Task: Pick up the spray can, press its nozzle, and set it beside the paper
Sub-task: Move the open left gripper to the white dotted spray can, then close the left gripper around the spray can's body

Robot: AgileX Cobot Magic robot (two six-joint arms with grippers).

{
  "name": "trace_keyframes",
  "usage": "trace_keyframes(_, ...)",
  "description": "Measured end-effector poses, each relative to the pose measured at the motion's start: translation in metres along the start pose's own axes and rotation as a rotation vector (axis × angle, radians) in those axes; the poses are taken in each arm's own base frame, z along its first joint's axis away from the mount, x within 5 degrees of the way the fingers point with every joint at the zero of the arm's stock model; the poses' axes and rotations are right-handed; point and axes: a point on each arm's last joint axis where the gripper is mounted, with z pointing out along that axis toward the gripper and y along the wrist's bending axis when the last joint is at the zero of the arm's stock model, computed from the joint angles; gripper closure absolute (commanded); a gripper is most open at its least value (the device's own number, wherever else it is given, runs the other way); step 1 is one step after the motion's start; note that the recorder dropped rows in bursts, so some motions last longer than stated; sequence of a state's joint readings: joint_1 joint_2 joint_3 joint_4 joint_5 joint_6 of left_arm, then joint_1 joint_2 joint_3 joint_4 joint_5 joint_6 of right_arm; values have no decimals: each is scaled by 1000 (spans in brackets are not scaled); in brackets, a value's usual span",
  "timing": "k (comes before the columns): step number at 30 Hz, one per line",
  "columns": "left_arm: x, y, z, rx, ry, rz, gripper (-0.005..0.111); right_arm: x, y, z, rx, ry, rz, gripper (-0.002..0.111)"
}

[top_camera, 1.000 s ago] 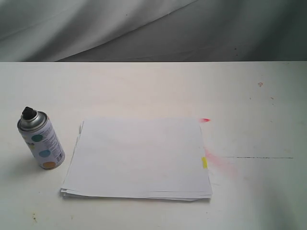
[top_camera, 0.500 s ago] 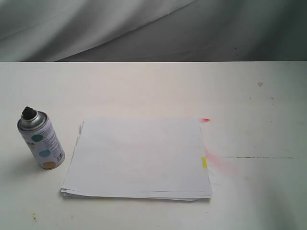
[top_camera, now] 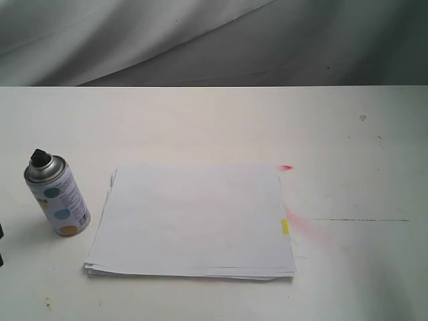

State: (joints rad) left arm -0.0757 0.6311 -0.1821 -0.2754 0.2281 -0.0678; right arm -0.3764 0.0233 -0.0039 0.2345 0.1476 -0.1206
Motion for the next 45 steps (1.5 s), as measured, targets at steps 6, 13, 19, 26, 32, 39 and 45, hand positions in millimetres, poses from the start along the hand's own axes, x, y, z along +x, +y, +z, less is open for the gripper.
trace_keyframes(6, 7, 4, 17, -42, 107, -24, 107, 0, 0, 0, 0, 0, 0, 108)
trace_keyframes(13, 22, 4, 47, -67, 309, 25, 107, 0, 0, 0, 0, 0, 0, 108)
trace_keyframes(19, 18, -12, 68, -8, 241, 264, 107, 0, 0, 0, 0, 0, 0, 108)
trace_keyframes(26, 19, -2, 80, -83, 71, 278, 107, 0, 0, 0, 0, 0, 0, 108)
trace_keyframes(32, 15, 0, 79, -98, -7, 245, 107, 0, 0, 0, 0, 0, 0, 108)
trace_keyframes(39, 14, 0, 79, -96, -12, 213, 82, 0, 0, 0, 0, 0, 0, 108)
trace_keyframes(45, 17, -2, 79, -72, 13, 206, 36, 0, 0, 0, 0, 0, 0, 108)
